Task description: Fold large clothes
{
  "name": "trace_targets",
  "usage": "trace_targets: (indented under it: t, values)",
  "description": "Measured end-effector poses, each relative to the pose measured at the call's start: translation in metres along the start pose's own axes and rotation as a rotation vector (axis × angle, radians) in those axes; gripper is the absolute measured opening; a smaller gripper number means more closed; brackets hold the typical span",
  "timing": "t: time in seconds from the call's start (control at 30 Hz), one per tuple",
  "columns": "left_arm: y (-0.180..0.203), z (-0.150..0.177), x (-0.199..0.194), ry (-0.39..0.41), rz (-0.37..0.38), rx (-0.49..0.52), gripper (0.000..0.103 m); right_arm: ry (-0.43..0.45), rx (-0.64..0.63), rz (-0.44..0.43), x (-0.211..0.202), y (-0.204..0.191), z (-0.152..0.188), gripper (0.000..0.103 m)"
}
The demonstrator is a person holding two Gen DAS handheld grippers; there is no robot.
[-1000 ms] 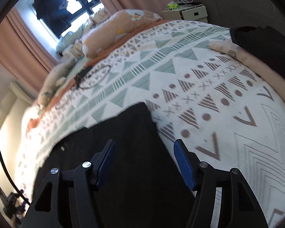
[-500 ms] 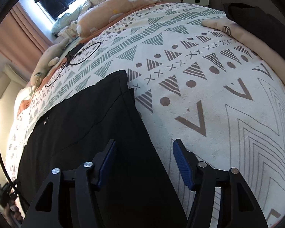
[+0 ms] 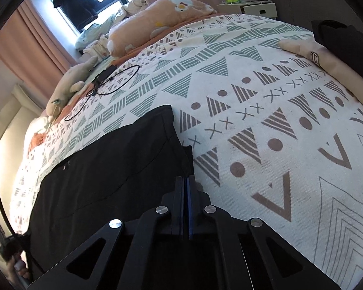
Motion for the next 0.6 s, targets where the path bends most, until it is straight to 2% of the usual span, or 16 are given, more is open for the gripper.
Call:
trace_targets:
  t: [0.13,0.2,0.23,0.27,0.3,0.33,0.4,0.43,0.47,0.53,0.6]
  values:
    - [0.002,-0.003,0.010,-0.010,-0.029,-0.010,0.001,-0.050,0.026,0.026,0.002,0.000,0.000,0.005]
    - [0.004,-0.002,0.012,-0.023,-0.057,0.006,0.001,-0.044,0.037,0.035,-0.008,0.000,0.000,0.010]
    - [0.006,-0.002,0.010,-0.024,-0.068,0.010,0.002,-0.038,0.033,0.041,-0.014,-0.001,0.000,0.017]
    - [0.007,-0.002,0.007,-0.027,-0.068,0.007,0.005,-0.030,0.026,0.049,-0.023,-0.004,0.001,0.030]
    - [0.006,-0.001,0.002,-0.035,-0.059,-0.002,0.006,-0.025,0.021,0.054,-0.028,-0.004,0.001,0.037]
    - [0.006,-0.001,-0.004,-0.042,-0.039,-0.016,0.010,-0.019,0.013,0.057,-0.034,-0.007,0.003,0.042]
    - [0.004,-0.001,-0.017,-0.039,-0.005,-0.035,0.027,-0.022,-0.006,0.056,-0.046,-0.013,0.008,0.042]
    - [0.002,0.000,-0.026,-0.027,0.003,-0.041,0.043,-0.025,-0.009,0.063,-0.052,-0.015,0.010,0.042]
    - [-0.001,0.001,-0.034,-0.011,0.006,-0.046,0.052,-0.028,-0.010,0.075,-0.059,-0.018,0.014,0.042]
    - [-0.008,0.003,-0.051,0.010,0.025,-0.057,0.053,-0.031,-0.013,0.079,-0.069,-0.023,0.020,0.042]
    - [-0.016,0.008,-0.064,-0.001,0.042,-0.077,0.053,-0.030,-0.020,0.092,-0.081,-0.028,0.026,0.042]
Point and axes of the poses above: each gripper's, at about its wrist camera, not at the fingertips, and x roughly the way its jaws point, y to its right, z to its underside, the point moved 4 cm from there along x, roughly the way its jaws point, and after that the axes turned 15 degrees about -x, right-handed, at the moved point
